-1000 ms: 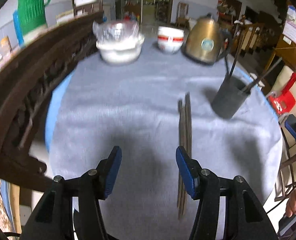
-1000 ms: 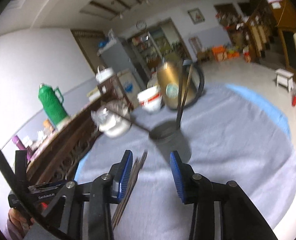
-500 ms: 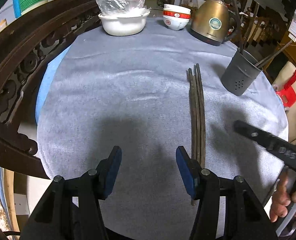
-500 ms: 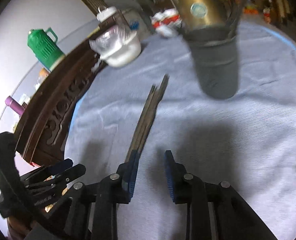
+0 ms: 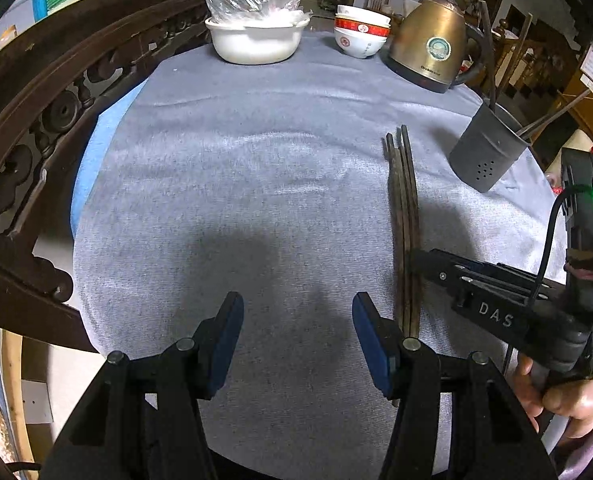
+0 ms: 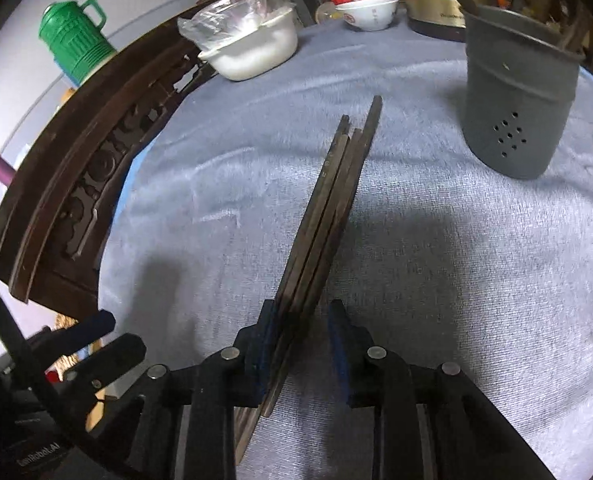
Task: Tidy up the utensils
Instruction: 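Move both open tools back down over the remaining chopsticks, then close the right tool on a remaining chopstick while the left tool grasps another, then lift the held chopsticks with both tools and carry them toward the grey cup, then lower both held chopsticks into the grey cup and open both tools, then move both open tools back over the last chopsticks on the cloth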
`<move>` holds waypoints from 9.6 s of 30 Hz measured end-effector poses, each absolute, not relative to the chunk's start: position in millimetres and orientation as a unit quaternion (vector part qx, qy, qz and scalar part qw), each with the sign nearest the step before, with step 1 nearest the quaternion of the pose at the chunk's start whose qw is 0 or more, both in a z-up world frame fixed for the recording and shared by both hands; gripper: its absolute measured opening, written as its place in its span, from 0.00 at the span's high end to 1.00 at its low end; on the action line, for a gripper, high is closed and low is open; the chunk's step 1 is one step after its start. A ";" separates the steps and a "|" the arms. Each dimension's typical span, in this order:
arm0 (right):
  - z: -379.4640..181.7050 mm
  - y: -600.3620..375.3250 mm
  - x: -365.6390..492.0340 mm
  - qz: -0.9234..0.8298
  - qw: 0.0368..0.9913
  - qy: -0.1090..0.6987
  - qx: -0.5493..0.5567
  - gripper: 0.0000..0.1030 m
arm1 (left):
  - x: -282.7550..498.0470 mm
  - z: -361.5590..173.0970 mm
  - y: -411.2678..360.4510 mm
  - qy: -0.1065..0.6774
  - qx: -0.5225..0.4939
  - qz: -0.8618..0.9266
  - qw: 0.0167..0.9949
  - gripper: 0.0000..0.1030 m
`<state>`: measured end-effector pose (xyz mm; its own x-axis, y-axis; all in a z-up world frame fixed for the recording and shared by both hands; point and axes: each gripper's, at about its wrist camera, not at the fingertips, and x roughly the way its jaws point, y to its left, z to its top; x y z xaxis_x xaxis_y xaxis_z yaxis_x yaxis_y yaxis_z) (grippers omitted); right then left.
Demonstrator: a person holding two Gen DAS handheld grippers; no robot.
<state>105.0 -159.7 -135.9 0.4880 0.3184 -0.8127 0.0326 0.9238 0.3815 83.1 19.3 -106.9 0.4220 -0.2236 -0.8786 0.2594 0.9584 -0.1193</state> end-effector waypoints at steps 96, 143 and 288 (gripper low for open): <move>-135.7 -187.7 82.2 0.080 0.836 0.507 0.192 0.82 | 118.5 -147.7 -12.7 0.536 0.017 -0.194 0.821 0.94; -128.4 -226.0 75.1 0.012 0.812 0.557 0.170 0.79 | 138.3 -140.1 -26.0 0.570 0.038 -0.235 0.786 0.66; -63.6 -240.7 -3.0 0.051 0.936 0.271 0.220 0.54 | 76.3 -71.1 -18.0 0.448 0.094 -0.098 0.884 0.27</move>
<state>-3.0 -240.7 -63.6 0.8482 0.2145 -0.4843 0.0232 0.8984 0.4386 76.3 -18.0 -71.1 0.5795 -0.0892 -0.8101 0.2569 0.9633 0.0777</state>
